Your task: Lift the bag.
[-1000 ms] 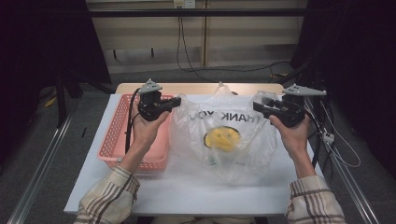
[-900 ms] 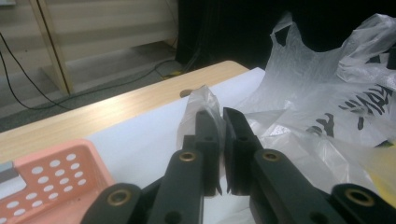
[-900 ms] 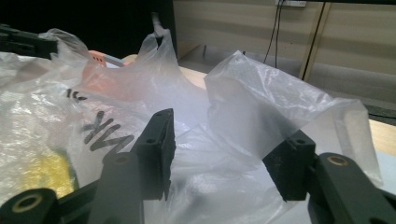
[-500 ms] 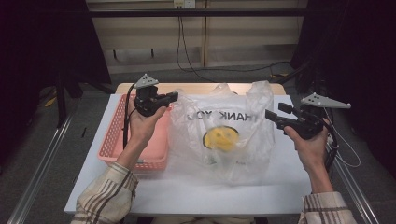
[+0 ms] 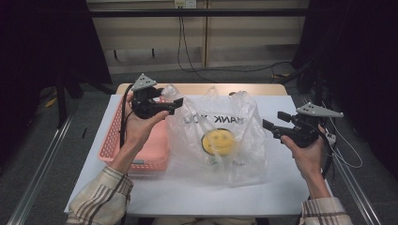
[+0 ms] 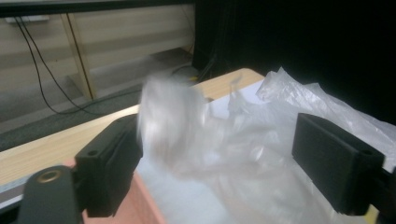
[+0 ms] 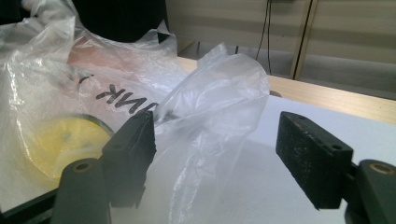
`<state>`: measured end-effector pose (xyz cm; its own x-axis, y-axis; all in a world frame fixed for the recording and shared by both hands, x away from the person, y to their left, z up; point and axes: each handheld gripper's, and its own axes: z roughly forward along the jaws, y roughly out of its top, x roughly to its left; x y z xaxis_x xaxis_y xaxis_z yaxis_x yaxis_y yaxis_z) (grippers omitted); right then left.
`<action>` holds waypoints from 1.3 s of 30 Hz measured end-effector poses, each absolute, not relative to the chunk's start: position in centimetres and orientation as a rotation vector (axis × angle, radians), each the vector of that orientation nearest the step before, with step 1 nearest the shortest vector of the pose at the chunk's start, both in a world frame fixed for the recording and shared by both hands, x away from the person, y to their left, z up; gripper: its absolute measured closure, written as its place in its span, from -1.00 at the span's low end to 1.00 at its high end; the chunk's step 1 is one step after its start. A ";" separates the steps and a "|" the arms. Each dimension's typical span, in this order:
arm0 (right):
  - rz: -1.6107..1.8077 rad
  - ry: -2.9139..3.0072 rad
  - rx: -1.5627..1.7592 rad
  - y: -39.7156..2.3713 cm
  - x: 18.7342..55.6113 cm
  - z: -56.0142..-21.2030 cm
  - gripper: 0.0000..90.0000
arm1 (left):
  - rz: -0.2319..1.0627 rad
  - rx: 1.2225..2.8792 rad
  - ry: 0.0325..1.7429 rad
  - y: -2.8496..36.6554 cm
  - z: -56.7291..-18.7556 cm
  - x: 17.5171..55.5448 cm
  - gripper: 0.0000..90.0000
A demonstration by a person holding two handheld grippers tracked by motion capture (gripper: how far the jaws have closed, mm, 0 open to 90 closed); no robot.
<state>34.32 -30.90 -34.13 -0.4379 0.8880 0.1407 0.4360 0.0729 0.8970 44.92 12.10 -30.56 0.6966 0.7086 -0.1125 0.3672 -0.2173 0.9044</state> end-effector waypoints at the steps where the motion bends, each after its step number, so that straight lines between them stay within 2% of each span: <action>1: 1.333 1.909 1.311 -30.8 34.3 -34.2 -0.36 | 0.403 1.834 0.847 12.4 -30.5 45.0 -0.65; 5: 1.335 1.908 1.302 -30.6 34.2 -34.1 -0.36 | 0.401 1.819 0.861 13.5 -30.4 45.1 -0.70; 12: 1.332 1.910 1.304 -30.5 33.9 -34.4 -0.36 | 0.410 1.861 0.792 13.7 -31.0 43.0 -0.78; 24: 1.287 1.960 1.338 -30.5 32.4 -36.1 -0.51 | 0.403 1.883 0.747 14.7 -32.5 39.5 -0.89; 39: 1.303 1.979 1.378 -30.3 30.3 -37.4 -0.59 | 0.429 1.917 0.777 16.8 -33.9 35.9 -0.88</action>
<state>30.27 -30.34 -37.37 -0.4353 0.8825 0.1781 0.5120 0.0800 0.8552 35.88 16.76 -33.88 0.7326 0.6797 -0.0357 0.3315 -0.3104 0.8909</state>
